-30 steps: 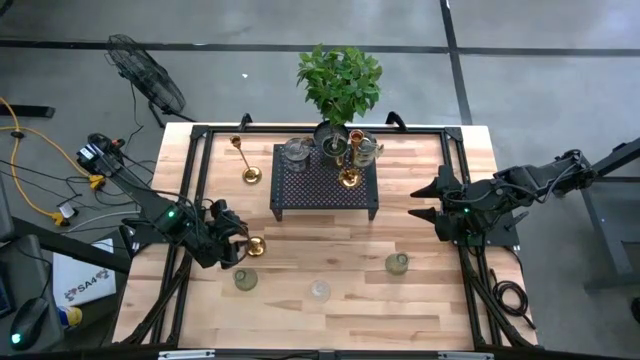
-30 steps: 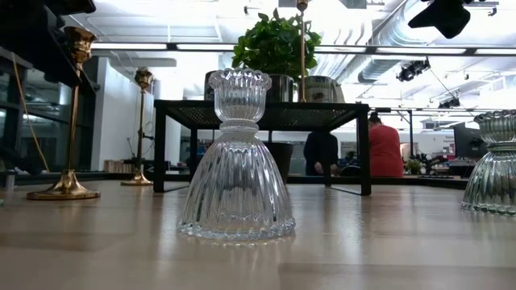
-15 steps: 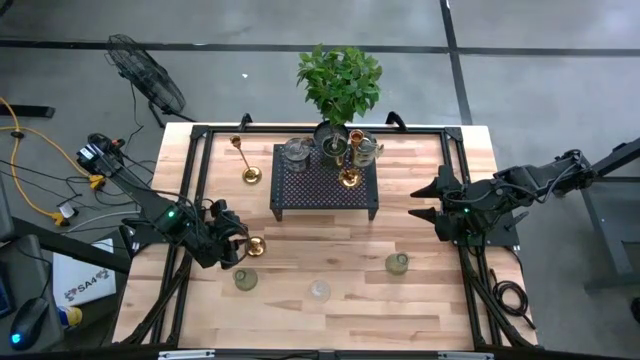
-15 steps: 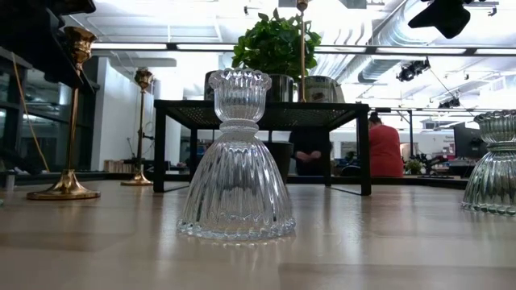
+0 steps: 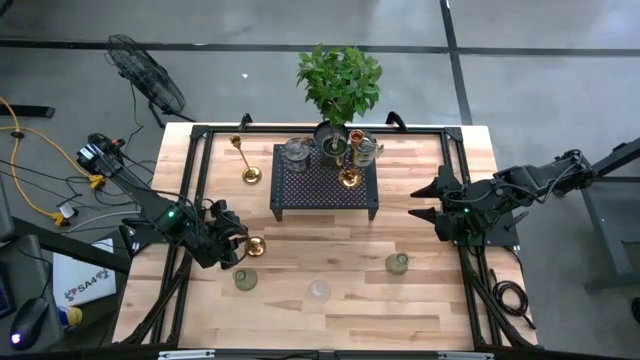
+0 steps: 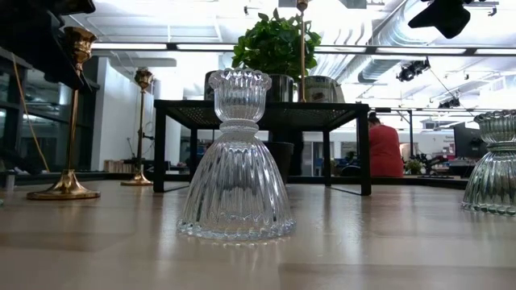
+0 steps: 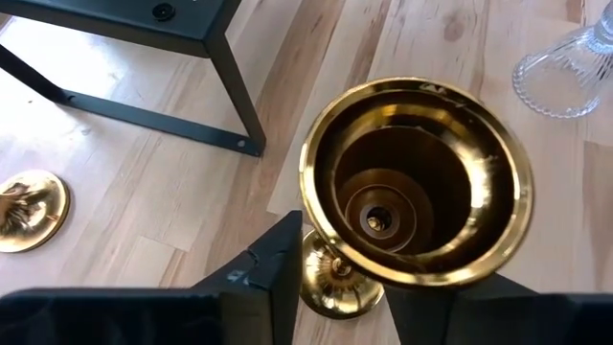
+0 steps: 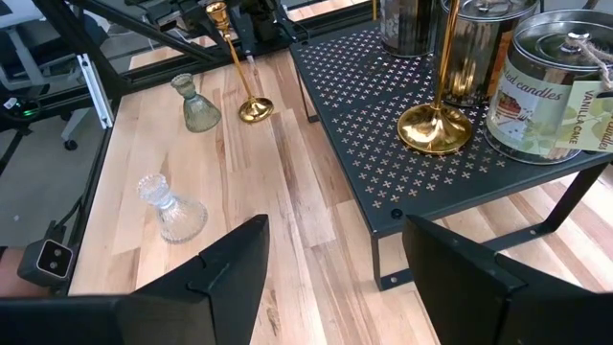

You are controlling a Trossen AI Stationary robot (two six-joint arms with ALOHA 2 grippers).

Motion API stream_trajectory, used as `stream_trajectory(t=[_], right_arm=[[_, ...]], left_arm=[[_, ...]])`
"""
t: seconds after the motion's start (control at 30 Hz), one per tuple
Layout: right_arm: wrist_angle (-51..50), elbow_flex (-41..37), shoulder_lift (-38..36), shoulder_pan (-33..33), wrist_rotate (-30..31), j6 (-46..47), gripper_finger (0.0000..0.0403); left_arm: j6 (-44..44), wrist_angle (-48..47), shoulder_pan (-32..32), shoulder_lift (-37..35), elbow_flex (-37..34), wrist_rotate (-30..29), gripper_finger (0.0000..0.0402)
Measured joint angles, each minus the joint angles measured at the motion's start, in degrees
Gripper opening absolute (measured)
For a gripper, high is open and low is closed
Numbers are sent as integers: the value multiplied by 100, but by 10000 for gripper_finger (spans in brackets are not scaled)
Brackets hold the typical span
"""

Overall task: Pick & Place candle stick holders
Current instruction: Put the bottom gold candle holder on the shelf aligned with the other gold candle holder

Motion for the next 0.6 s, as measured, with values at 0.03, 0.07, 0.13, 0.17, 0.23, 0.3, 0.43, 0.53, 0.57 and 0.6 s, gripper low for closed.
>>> stream_trajectory(t=[0.03, 0.07, 0.13, 0.17, 0.23, 0.3, 0.43, 0.53, 0.57, 0.6], right_arm=[[0, 0, 0, 0, 0, -1, 233], [0, 0, 0, -1, 1, -1, 233], [0, 0, 0, 0, 2, -1, 233], [0, 0, 1, -1, 1, -1, 233], [0, 0, 2, 0, 0, -1, 233], [0, 0, 1, -2, 1, 1, 233], [0, 0, 1, -2, 1, -1, 233], [0, 0, 0, -1, 1, 1, 233], [0, 0, 1, -2, 0, 0, 233], [0, 0, 0, 0, 0, 1, 233]], left_arm=[[0, 0, 0, 0, 0, 3, 118], [0, 0, 0, 0, 0, 4, 114], [0, 0, 0, 0, 0, 5, 107], [0, 0, 0, 0, 0, 7, 102], [0, 0, 0, 0, 0, 7, 94], [0, 0, 0, 0, 0, 7, 84], [0, 0, 0, 0, 2, 7, 62], [0, 2, 0, 0, 2, 12, 42], [-2, 0, 0, 0, 2, 13, 35], [2, -2, 0, 0, 2, 9, 27]])
